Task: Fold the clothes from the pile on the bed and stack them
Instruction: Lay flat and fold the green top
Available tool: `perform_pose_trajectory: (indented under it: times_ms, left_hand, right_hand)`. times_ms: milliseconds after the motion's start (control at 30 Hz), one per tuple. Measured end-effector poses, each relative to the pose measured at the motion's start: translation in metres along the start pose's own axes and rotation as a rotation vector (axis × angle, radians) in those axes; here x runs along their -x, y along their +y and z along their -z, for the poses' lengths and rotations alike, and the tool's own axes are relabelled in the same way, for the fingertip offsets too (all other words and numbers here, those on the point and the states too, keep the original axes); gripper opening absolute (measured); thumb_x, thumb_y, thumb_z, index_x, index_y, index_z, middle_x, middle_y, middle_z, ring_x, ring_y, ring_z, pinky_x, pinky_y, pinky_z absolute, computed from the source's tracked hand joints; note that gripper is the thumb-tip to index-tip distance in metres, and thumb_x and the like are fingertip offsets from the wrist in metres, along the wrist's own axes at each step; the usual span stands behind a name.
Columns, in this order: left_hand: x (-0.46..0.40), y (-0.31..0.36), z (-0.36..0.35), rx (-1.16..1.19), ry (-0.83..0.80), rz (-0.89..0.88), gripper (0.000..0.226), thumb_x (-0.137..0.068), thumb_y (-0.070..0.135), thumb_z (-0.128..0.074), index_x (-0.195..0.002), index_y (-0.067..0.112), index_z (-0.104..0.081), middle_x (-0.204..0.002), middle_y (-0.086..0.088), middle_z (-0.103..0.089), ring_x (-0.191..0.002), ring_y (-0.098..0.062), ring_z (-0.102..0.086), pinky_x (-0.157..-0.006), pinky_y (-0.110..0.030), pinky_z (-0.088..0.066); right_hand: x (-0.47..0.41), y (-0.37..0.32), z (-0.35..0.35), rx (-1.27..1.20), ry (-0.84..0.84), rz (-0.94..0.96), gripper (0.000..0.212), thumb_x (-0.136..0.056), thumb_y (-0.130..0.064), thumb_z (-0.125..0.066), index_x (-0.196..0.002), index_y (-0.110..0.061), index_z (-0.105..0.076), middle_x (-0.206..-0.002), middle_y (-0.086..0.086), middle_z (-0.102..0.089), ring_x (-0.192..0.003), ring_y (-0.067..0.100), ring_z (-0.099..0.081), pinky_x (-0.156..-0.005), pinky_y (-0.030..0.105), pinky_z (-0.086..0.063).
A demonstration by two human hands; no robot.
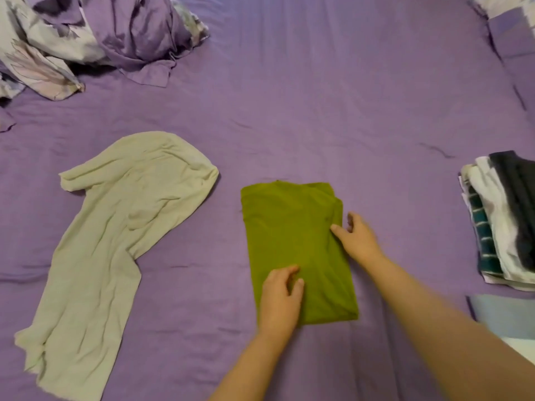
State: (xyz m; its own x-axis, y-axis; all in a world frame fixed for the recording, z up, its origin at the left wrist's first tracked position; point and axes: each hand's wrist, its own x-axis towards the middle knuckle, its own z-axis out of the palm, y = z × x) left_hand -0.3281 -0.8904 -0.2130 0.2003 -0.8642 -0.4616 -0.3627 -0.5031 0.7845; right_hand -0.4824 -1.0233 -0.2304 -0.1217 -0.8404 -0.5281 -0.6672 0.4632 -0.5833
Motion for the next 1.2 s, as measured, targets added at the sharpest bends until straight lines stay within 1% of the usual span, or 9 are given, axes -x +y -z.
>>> perform_pose_trajectory:
  times_ms: [100, 167, 400, 600, 733, 833, 933, 1100, 1200]
  left_hand:
    - [-0.021, -0.014, 0.022, -0.205, 0.302, 0.091, 0.050, -0.087, 0.020, -0.067, -0.133, 0.009, -0.051, -0.125, -0.012, -0.053, -0.118, -0.029, -0.045, -0.102, -0.034, -0.032]
    - [-0.037, -0.021, 0.032, -0.181, 0.329, 0.221, 0.058, -0.085, 0.025, -0.069, -0.136, 0.008, -0.048, -0.127, -0.015, -0.054, -0.121, -0.032, -0.046, -0.103, -0.040, -0.035]
    - [-0.060, -0.016, 0.034, 0.386, 0.142, 0.358, 0.028, -0.091, 0.015, -0.063, -0.115, 0.001, -0.058, -0.117, -0.018, -0.065, -0.105, -0.028, -0.063, -0.091, -0.039, -0.050]
    - [-0.049, 0.010, 0.034, 0.786, -0.053, 0.357, 0.028, -0.099, 0.022, -0.046, -0.125, 0.016, -0.053, -0.123, -0.009, -0.063, -0.109, -0.027, -0.062, -0.090, -0.041, -0.051]
    - [-0.036, 0.024, 0.046, 0.795, -0.108, 0.290, 0.024, -0.101, 0.022, -0.041, -0.121, 0.018, -0.054, -0.125, -0.010, -0.062, -0.115, -0.030, -0.058, -0.102, -0.050, -0.044]
    - [-0.026, 0.037, 0.055, 0.782, -0.173, 0.247, 0.025, -0.101, 0.022, -0.040, -0.120, 0.018, -0.055, -0.123, -0.009, -0.064, -0.113, -0.029, -0.060, -0.098, -0.046, -0.047]
    - [-0.015, 0.053, 0.056, 0.774, -0.253, 0.213, 0.026, -0.102, 0.022, -0.039, -0.122, 0.018, -0.055, -0.121, -0.007, -0.064, -0.111, -0.027, -0.061, -0.097, -0.045, -0.047]
    - [0.009, 0.078, 0.039, 0.764, -0.396, 0.169, 0.022, -0.102, 0.025, -0.039, -0.112, 0.022, -0.058, -0.112, 0.001, -0.067, -0.101, -0.018, -0.065, -0.083, -0.036, -0.052]
    - [0.029, 0.097, 0.022, 0.754, -0.468, 0.146, 0.022, -0.102, 0.026, -0.038, -0.113, 0.023, -0.057, -0.115, 0.000, -0.066, -0.104, -0.019, -0.064, -0.086, -0.038, -0.051]
  right_hand:
    - [0.011, 0.003, -0.014, -0.073, 0.068, -0.068, 0.082, -0.085, -0.042, -0.068, -0.142, 0.004, -0.031, -0.141, 0.024, -0.044, -0.129, 0.035, -0.046, -0.106, 0.042, -0.037]
    - [0.018, 0.000, -0.024, -0.063, 0.094, -0.107, 0.089, -0.078, -0.053, -0.071, -0.137, 0.004, -0.036, -0.136, 0.025, -0.049, -0.124, 0.037, -0.049, -0.098, 0.041, -0.040]
    - [0.020, -0.008, -0.033, -0.183, -0.007, -0.117, 0.070, -0.076, -0.025, -0.080, -0.128, -0.002, -0.041, -0.130, 0.020, -0.054, -0.116, 0.034, -0.055, -0.093, 0.037, -0.044]
    - [0.036, -0.013, -0.014, -0.738, -0.280, -0.110, 0.043, -0.092, -0.002, -0.056, -0.133, -0.007, -0.046, -0.124, 0.014, -0.061, -0.097, 0.025, -0.063, -0.076, 0.029, -0.055]
    - [0.056, -0.015, 0.002, -0.782, -0.281, -0.084, 0.036, -0.095, -0.002, -0.049, -0.130, -0.009, -0.045, -0.120, 0.014, -0.060, -0.097, 0.023, -0.061, -0.070, 0.022, -0.055]
    - [0.074, -0.015, 0.015, -0.790, -0.244, -0.081, 0.032, -0.096, -0.002, -0.047, -0.127, -0.009, -0.047, -0.122, 0.016, -0.060, -0.093, 0.022, -0.062, -0.073, 0.024, -0.056]
    - [0.094, -0.014, 0.033, -0.814, -0.195, -0.084, 0.037, -0.096, -0.001, -0.047, -0.133, -0.002, -0.045, -0.127, 0.020, -0.058, -0.105, 0.028, -0.059, -0.092, 0.039, -0.050]
    - [0.132, -0.007, 0.078, -0.808, -0.074, -0.050, 0.033, -0.096, -0.003, -0.049, -0.128, -0.008, -0.047, -0.117, 0.011, -0.061, -0.093, 0.018, -0.061, -0.074, 0.020, -0.053]
    - [0.152, 0.007, 0.109, -0.785, -0.013, -0.053, 0.035, -0.096, -0.010, -0.053, -0.130, -0.014, -0.046, -0.118, 0.007, -0.060, -0.097, 0.018, -0.061, -0.084, 0.029, -0.051]
